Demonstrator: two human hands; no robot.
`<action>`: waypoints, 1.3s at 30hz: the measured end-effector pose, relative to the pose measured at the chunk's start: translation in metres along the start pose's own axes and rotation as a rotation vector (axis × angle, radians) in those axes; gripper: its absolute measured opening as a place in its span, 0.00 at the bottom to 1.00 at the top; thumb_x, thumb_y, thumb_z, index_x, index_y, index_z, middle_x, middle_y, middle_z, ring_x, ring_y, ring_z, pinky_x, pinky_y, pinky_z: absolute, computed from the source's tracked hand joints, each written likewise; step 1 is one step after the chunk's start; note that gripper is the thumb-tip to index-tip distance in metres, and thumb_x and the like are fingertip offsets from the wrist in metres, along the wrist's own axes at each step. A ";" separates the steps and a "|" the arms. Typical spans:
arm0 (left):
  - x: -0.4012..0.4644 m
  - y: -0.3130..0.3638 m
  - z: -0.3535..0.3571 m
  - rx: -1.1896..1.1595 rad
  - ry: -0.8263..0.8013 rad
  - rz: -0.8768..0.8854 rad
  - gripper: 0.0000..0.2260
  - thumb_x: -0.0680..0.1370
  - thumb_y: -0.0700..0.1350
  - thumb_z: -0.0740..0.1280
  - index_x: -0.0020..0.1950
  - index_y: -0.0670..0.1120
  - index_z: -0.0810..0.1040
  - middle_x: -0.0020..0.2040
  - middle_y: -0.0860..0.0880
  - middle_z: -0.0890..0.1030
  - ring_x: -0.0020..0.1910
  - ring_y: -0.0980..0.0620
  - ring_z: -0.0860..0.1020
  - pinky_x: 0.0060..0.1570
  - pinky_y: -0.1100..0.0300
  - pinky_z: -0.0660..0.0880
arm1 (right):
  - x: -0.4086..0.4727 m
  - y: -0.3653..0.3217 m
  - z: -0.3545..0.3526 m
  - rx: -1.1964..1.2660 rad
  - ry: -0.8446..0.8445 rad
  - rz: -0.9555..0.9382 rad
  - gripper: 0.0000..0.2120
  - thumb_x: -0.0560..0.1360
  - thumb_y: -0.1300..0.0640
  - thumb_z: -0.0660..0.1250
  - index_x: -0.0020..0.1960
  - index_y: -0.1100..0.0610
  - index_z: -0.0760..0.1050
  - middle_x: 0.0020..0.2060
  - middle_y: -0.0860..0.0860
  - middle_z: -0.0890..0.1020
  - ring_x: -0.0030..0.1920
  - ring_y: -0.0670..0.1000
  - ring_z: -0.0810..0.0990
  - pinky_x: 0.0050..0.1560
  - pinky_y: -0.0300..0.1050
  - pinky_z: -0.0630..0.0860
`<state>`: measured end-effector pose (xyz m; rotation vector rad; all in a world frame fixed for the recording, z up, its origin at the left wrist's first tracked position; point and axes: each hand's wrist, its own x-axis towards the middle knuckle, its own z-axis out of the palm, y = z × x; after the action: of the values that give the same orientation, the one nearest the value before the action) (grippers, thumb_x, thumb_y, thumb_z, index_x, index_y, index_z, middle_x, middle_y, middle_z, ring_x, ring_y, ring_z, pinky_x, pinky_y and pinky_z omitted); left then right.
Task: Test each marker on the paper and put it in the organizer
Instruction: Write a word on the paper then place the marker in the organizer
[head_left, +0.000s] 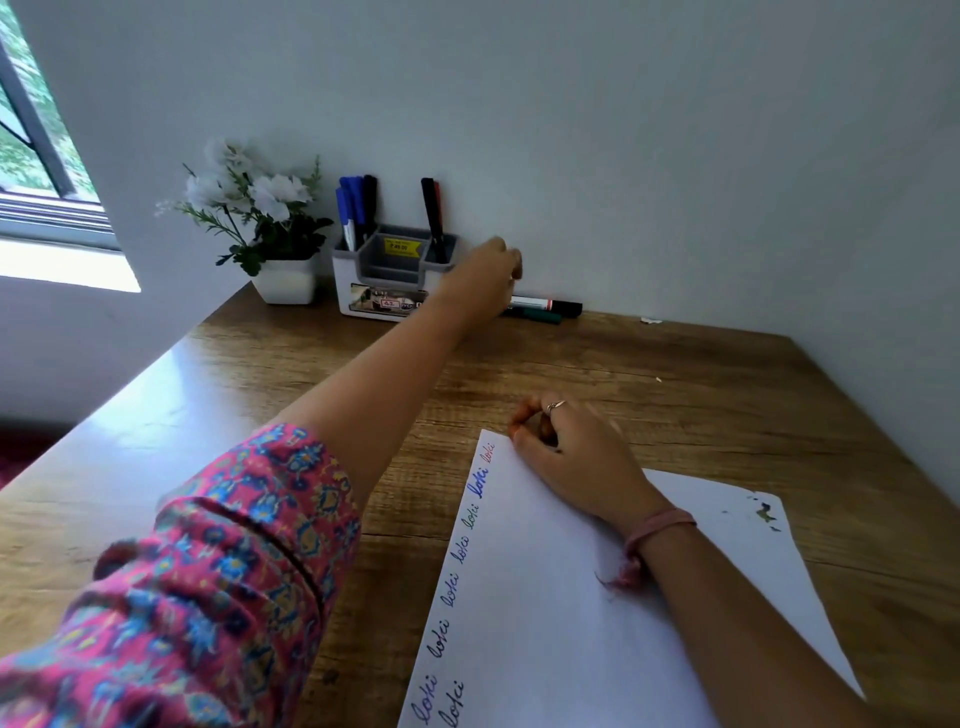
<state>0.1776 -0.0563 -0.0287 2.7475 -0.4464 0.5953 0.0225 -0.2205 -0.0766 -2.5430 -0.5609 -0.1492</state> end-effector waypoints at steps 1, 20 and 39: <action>0.000 0.001 0.008 0.039 -0.077 -0.043 0.12 0.77 0.37 0.61 0.60 0.39 0.75 0.59 0.40 0.73 0.56 0.42 0.75 0.55 0.52 0.74 | 0.000 0.000 0.000 -0.005 0.001 -0.002 0.05 0.76 0.48 0.61 0.49 0.45 0.74 0.41 0.41 0.74 0.45 0.45 0.73 0.54 0.50 0.70; -0.058 0.020 0.003 -0.294 -0.137 -0.133 0.12 0.76 0.48 0.66 0.55 0.43 0.79 0.50 0.47 0.81 0.47 0.51 0.77 0.48 0.58 0.74 | 0.002 0.002 0.000 -0.008 0.026 -0.042 0.05 0.76 0.49 0.62 0.49 0.46 0.73 0.36 0.40 0.69 0.44 0.46 0.71 0.48 0.46 0.69; -0.173 0.067 -0.078 -0.743 -0.016 -0.323 0.08 0.70 0.48 0.75 0.43 0.46 0.81 0.39 0.49 0.84 0.36 0.54 0.81 0.38 0.60 0.79 | -0.007 -0.016 -0.020 -0.085 0.491 -0.415 0.17 0.73 0.49 0.68 0.60 0.54 0.74 0.40 0.44 0.76 0.33 0.46 0.73 0.38 0.47 0.72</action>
<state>-0.0237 -0.0492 -0.0226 2.0463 -0.1647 0.2486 0.0090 -0.2208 -0.0535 -2.3064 -0.8787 -0.9302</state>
